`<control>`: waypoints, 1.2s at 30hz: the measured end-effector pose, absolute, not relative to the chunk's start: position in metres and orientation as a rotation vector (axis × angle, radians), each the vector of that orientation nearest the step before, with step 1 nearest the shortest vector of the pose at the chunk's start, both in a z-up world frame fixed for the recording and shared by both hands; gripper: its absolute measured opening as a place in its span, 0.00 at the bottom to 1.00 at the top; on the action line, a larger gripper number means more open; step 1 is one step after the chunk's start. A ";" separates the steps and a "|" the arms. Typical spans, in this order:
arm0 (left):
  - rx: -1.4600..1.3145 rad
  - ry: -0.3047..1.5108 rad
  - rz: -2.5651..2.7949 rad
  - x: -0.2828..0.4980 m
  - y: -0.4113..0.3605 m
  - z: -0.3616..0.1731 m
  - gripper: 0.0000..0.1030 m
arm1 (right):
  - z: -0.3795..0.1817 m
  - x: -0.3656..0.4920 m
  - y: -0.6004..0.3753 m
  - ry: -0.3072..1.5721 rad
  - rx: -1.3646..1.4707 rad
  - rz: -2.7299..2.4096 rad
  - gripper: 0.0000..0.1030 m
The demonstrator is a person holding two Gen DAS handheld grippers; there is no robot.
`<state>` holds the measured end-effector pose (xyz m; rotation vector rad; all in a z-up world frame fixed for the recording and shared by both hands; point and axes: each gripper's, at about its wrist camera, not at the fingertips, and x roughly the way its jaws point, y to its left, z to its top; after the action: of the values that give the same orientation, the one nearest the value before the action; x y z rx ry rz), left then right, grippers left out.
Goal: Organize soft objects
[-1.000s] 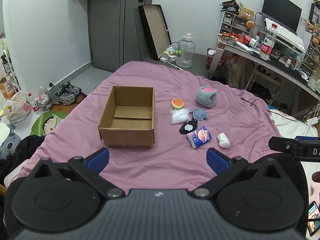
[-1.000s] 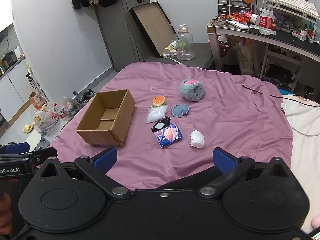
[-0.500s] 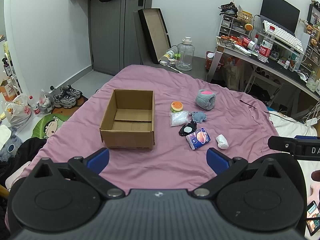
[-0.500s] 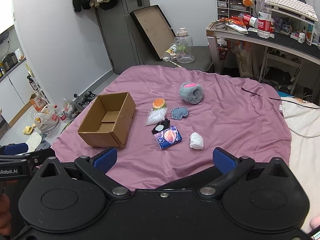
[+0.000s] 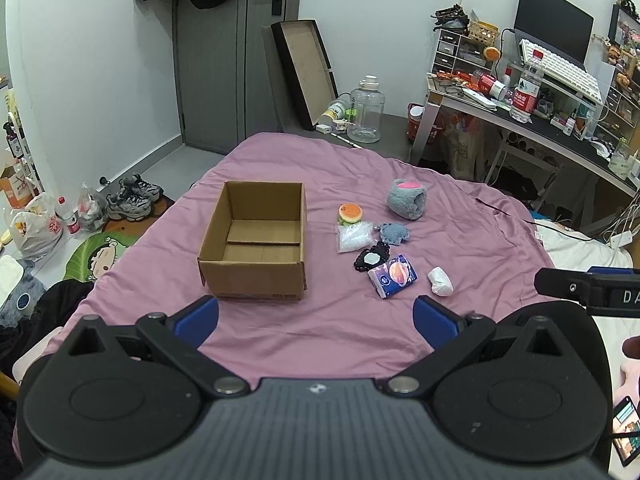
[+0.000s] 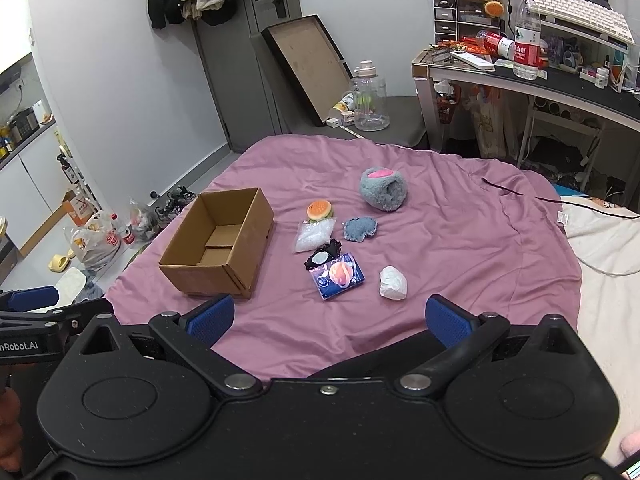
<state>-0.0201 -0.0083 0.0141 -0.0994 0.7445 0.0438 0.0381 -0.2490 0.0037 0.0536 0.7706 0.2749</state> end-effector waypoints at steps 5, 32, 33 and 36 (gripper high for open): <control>-0.099 0.745 0.047 -0.020 -0.009 0.014 1.00 | 0.004 0.037 -0.250 0.771 0.059 0.277 1.00; -0.074 0.751 0.035 -0.019 -0.017 0.012 1.00 | 0.000 0.037 -0.253 0.777 0.054 0.275 1.00; -0.073 0.746 0.036 -0.019 -0.017 0.013 1.00 | 0.000 0.038 -0.253 0.778 0.055 0.276 1.00; -0.081 0.733 0.031 -0.019 -0.015 0.017 1.00 | 0.000 0.038 -0.252 0.782 0.063 0.292 1.00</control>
<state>-0.0194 -0.0149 0.0171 -0.0806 0.7334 0.0310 0.0378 -0.2524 0.0003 0.0633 0.7816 0.2917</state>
